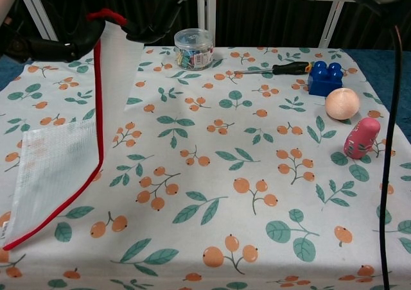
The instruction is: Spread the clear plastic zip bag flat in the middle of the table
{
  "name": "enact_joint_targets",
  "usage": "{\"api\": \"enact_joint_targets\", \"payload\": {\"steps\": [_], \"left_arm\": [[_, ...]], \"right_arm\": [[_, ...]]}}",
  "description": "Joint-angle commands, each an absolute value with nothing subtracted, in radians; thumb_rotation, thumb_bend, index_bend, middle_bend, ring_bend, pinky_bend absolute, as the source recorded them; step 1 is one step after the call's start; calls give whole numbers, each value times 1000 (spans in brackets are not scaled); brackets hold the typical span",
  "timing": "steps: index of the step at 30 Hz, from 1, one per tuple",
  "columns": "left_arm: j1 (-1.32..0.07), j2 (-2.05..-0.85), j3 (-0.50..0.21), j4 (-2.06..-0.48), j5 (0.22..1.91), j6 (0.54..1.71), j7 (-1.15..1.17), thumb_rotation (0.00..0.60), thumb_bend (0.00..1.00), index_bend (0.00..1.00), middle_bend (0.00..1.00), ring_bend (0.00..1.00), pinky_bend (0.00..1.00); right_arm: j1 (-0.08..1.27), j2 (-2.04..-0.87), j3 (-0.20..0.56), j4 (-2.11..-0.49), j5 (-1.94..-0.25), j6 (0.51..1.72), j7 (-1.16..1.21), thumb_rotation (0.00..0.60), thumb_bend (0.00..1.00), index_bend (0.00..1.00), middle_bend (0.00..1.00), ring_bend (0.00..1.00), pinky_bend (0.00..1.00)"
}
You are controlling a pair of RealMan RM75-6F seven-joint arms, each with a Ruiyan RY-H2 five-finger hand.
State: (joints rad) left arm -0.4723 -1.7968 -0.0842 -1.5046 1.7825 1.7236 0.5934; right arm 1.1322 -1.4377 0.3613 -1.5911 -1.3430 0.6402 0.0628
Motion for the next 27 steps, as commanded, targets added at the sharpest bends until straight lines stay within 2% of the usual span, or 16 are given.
{"api": "enact_joint_targets", "payload": {"steps": [1, 7, 12, 15, 20, 27], "left_arm": [[-467, -1795, -91, -1505, 1786, 1719, 593, 600, 486, 762, 702, 591, 510], [-453, -1796, -101, -1503, 1791, 1714, 584, 600, 487, 762, 702, 591, 509], [-436, -1798, -109, -1496, 1787, 1715, 566, 600, 487, 762, 701, 590, 509], [-427, -1801, -111, -1493, 1783, 1714, 554, 600, 486, 762, 700, 590, 509], [-413, -1805, -111, -1482, 1774, 1705, 536, 600, 486, 762, 700, 590, 509], [-400, -1816, -115, -1467, 1753, 1691, 490, 600, 487, 762, 699, 588, 509]], "right_arm": [[1146, -1456, 353, -1574, -1352, 640, 95, 600, 294, 359, 186, 0, 0], [1158, -1473, 344, -1546, -1360, 656, 124, 600, 341, 523, 237, 2, 0], [1158, -1492, 355, -1530, -1340, 694, 140, 600, 427, 756, 347, 67, 20], [1159, -1499, 363, -1525, -1329, 713, 150, 600, 459, 857, 404, 98, 39], [1158, -1497, 373, -1526, -1311, 731, 168, 600, 477, 916, 445, 124, 45], [1149, -1486, 378, -1528, -1302, 759, 186, 600, 477, 940, 461, 128, 48]]}}
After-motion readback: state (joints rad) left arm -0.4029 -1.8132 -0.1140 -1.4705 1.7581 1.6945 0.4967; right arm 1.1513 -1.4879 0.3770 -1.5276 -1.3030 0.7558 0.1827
